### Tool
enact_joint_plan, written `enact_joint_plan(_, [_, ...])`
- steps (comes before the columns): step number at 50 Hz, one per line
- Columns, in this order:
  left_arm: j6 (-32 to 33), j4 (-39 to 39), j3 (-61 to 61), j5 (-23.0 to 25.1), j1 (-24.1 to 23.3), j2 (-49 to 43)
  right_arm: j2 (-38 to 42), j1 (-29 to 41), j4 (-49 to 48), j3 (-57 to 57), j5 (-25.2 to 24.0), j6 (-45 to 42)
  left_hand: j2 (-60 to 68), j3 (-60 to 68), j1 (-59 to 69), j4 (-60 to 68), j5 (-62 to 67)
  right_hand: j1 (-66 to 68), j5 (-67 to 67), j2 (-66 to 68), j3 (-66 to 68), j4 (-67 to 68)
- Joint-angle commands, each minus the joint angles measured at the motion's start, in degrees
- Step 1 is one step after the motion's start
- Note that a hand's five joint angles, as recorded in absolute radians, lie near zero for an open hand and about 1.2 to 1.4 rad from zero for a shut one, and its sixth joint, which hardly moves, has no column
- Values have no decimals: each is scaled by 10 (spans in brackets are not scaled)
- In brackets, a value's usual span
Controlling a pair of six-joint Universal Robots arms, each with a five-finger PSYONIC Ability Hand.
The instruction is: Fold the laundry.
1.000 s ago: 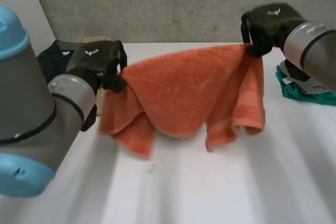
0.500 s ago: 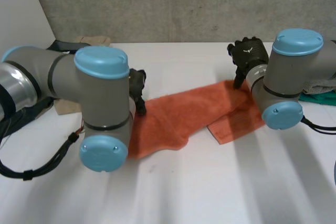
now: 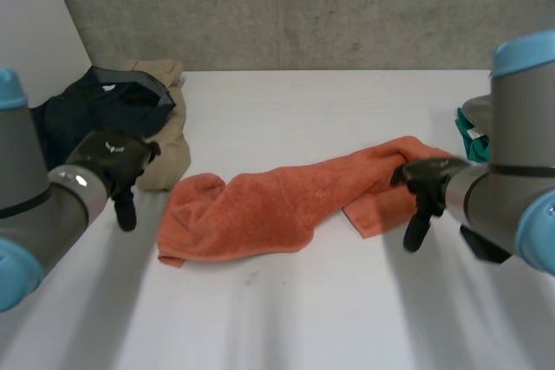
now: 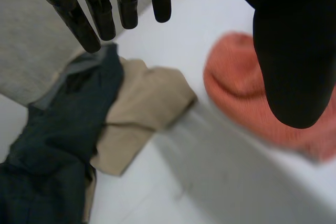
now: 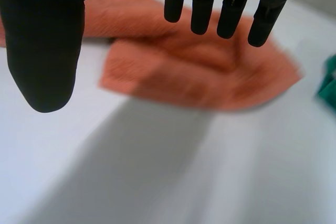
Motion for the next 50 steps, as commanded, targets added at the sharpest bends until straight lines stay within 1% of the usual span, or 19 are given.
enact_joint_plan(1, [40,8,-29,66,52,-36,65,8,-58,12,-18,105,44,43,48,46,33,54,43,56,46,48])
enact_joint_plan(8, [3,6,-5,90,53,-90,123,24,-124,-24,7,117,76,74,80,78,65,109,99,111,102,103])
enact_joint_plan(11, [-11,3,12,90,50,-123,140,28,-145,-40,21,111,144,143,149,147,134,150,139,151,142,143])
enact_joint_plan(15, [-17,-6,25,95,48,-146,160,34,-158,-61,26,102,192,190,196,194,181,157,146,158,149,150])
enact_joint_plan(18, [-20,-6,29,100,46,-151,173,37,-160,-72,26,99,222,221,227,224,211,163,152,165,156,157])
enact_joint_plan(22, [-33,-6,35,102,44,-151,193,42,-161,-86,27,92,309,308,314,311,299,168,157,170,161,162])
enact_joint_plan(25, [-47,-6,36,105,43,-149,202,48,-161,-95,32,91,424,422,428,426,413,168,157,170,161,162])
enact_joint_plan(27, [-53,-6,36,112,43,-149,203,50,-161,-95,37,91,566,565,571,568,556,195,184,197,187,189])
enact_joint_plan(28, [-53,-6,36,115,42,-150,202,51,-163,-95,39,91,627,626,632,629,616,220,209,222,213,214])
enact_joint_plan(29, [-54,-6,36,123,42,-151,202,51,-165,-94,43,91,682,681,687,684,672,305,295,307,298,299])
enact_joint_plan(32, [-56,-8,38,132,43,-152,196,51,-171,-94,52,89,683,682,687,685,672,561,550,563,553,555])
enact_joint_plan(33, [-57,-9,40,135,42,-149,187,50,-175,-90,62,89,683,682,687,685,672,622,611,624,615,616])
enact_joint_plan(37, [-61,-17,41,136,43,-138,144,43,-188,-64,92,82,683,682,687,685,672,623,612,624,615,616])
enact_joint_plan(40, [-71,-24,40,138,43,-121,108,32,-197,-45,89,63,683,682,687,685,672,623,612,624,615,616])
enact_joint_plan(44, [-88,-29,30,140,42,-82,35,-6,-191,-9,57,-22,683,682,687,685,672,623,612,624,615,616])
enact_joint_plan(47, [-89,-28,22,144,43,-65,3,-31,-178,4,31,-77,683,682,687,685,672,623,612,624,615,616])
enact_joint_plan(48, [-88,-28,15,147,43,-56,-14,-49,-160,14,9,-121,683,682,687,685,672,623,612,624,615,616])
enact_joint_plan(49, [-87,-27,9,146,42,-53,-20,-54,-150,19,1,-139,660,658,664,662,649,623,612,624,615,616])
enact_joint_plan(50, [-87,-27,5,146,42,-49,-27,-62,-140,24,-6,-155,566,565,571,568,556,623,612,624,615,616])
